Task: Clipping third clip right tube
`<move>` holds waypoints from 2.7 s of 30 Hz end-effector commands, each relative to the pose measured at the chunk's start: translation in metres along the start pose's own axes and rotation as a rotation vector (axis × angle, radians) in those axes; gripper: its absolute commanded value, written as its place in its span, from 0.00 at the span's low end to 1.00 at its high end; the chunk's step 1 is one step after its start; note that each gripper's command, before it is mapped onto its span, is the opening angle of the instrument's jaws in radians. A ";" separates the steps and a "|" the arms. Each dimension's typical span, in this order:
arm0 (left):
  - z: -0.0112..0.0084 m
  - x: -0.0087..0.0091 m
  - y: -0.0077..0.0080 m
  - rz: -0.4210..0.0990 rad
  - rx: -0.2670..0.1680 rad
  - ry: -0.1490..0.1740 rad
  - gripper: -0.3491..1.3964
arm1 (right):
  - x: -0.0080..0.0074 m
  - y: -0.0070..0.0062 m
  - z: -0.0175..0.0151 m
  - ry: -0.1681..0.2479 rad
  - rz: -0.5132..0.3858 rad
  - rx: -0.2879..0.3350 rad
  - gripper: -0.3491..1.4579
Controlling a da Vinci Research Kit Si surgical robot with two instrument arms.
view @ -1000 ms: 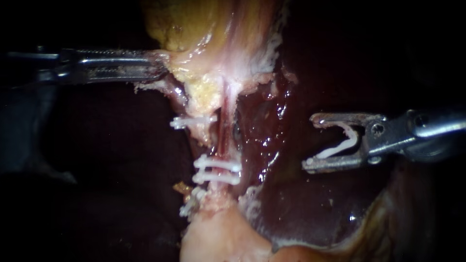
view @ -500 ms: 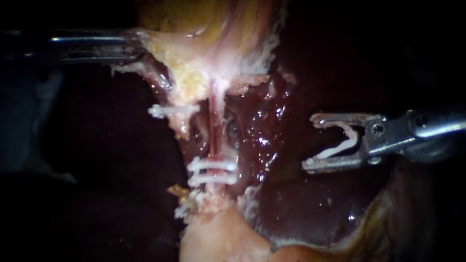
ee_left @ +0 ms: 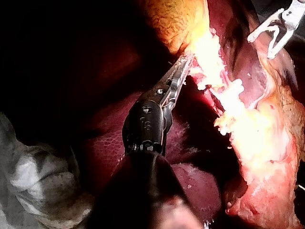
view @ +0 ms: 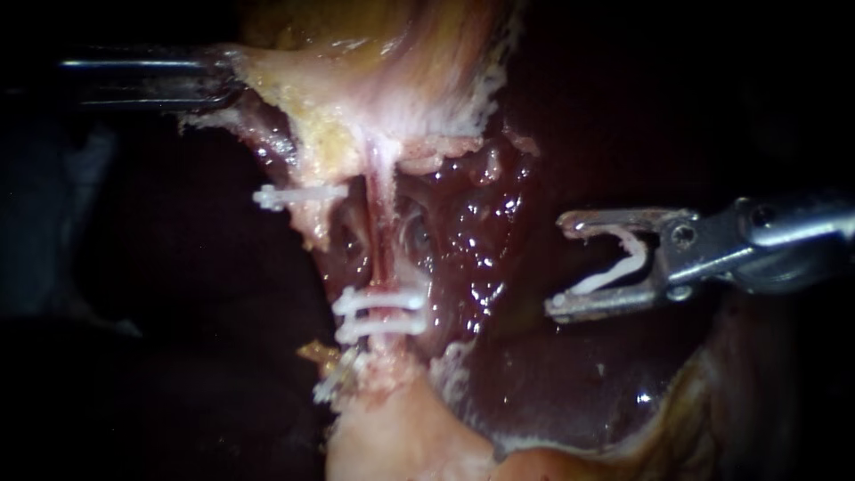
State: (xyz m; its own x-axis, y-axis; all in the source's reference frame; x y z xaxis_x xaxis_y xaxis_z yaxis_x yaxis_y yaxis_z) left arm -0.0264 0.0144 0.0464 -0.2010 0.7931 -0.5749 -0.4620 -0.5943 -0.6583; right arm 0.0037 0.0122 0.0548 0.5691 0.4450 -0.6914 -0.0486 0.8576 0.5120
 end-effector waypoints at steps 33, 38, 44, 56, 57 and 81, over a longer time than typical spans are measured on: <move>-0.0001 -0.0001 -0.0003 0.001 0.000 0.001 0.00 | 0.0041 0.0049 0.0133 0.190 0.156 0.147 0.47; -0.0001 -0.0001 -0.0003 0.001 0.000 0.001 0.00 | 0.0049 0.0052 0.0146 0.219 0.166 0.174 0.47; -0.0001 -0.0001 -0.0003 0.001 0.003 0.001 0.00 | 0.0056 0.0053 0.0155 0.285 0.179 0.225 0.47; -0.0002 -0.0001 -0.0005 0.001 0.006 0.002 0.00 | 0.0071 0.0028 0.0143 0.426 0.188 0.386 0.47; -0.0002 -0.0001 -0.0005 0.001 0.006 0.002 0.00 | 0.0074 0.0025 0.0141 0.431 0.186 0.396 0.47; -0.0001 -0.0002 -0.0006 0.002 0.006 0.002 0.00 | 0.0091 0.0020 0.0124 0.460 0.179 0.444 0.30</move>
State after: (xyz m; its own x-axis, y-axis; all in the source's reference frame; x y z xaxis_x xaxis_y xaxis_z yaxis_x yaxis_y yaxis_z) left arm -0.0259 0.0145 0.0469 -0.1996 0.7921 -0.5768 -0.4672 -0.5944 -0.6546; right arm 0.0189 0.0149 0.0558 0.1702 0.7197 -0.6731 0.2857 0.6177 0.7327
